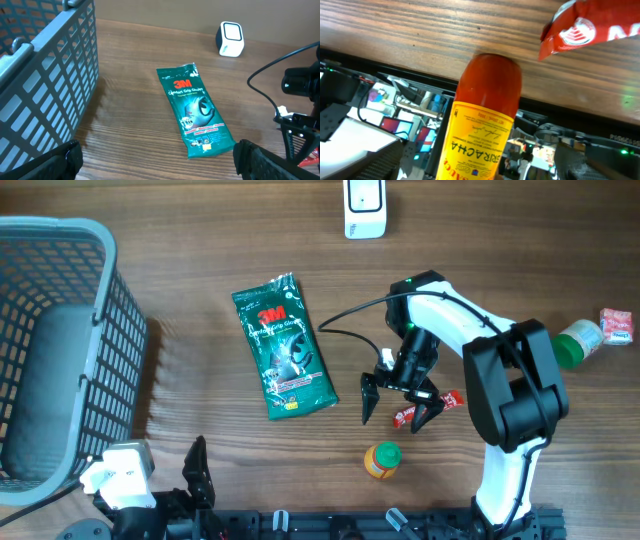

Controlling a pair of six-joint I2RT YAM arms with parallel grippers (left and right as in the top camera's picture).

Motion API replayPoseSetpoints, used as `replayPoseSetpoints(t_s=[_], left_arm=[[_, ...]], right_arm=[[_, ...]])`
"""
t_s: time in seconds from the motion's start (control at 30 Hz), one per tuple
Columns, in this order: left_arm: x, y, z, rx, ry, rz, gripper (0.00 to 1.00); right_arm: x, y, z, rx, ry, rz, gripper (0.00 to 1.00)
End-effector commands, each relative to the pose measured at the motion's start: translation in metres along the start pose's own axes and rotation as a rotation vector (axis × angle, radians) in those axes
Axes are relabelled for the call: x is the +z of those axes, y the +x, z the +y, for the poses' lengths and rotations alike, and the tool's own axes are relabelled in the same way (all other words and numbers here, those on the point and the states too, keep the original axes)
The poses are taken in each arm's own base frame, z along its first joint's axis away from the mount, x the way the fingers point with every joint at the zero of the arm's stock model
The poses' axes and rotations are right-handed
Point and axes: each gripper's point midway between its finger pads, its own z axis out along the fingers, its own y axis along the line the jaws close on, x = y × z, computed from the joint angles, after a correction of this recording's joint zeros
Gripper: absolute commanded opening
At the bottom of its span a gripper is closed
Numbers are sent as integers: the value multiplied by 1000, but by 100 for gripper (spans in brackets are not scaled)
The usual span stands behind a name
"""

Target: Scan the item barcode

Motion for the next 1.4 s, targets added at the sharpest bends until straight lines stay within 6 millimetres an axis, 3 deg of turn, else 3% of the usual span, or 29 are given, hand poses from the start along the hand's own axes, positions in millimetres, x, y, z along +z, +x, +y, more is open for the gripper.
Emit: replayPoseSetpoints(t_s=[0.0,0.13,0.23,0.27,0.33,0.53,0.67,0.77,0.8,0.87,1.03,1.13,1.37], left_arm=[[-1,-1,-2,-14,8,-10,100],[-1,-1,-2,-14,8,-10,100],[-1,-1,-2,-14,8,-10,100],[-1,-1,-2,-14,8,-10,100],[-1,-1,-2,-14,8,-10,100],[-1,-1,-2,-14,8,-10,100],[-1,-1,-2,-14,8,-10,100],[-1,-1,-2,-14,8,-10,100],[-1,-1,-2,-14,8,-10,100],[-1,-1,-2,-14,8,-10,100],[-1,-1,-2,-14,8,-10,100],[-1,-1,-2,-14,8,-10,100],[-1,-1,-2,-14,8,-10,100]], right_arm=[[-24,-14,2,9,-18,-82,99],[-75,-17,16,-19,-78,-269,99],[-121,2,27,-53,-127,-454,99],[-144,26,30,-58,-157,-567,100],[-162,56,27,-49,-173,-692,100],[-190,148,7,78,-189,-1075,100],[-190,188,4,136,-296,-1194,100],[-188,206,2,65,-282,-1258,98],[-186,208,0,80,-285,-1267,93],[-178,205,-8,166,-315,-1256,93],[-109,163,-43,497,-324,-1035,93],[-90,151,-52,545,-298,-971,91],[-76,170,-40,562,-357,-981,85]])
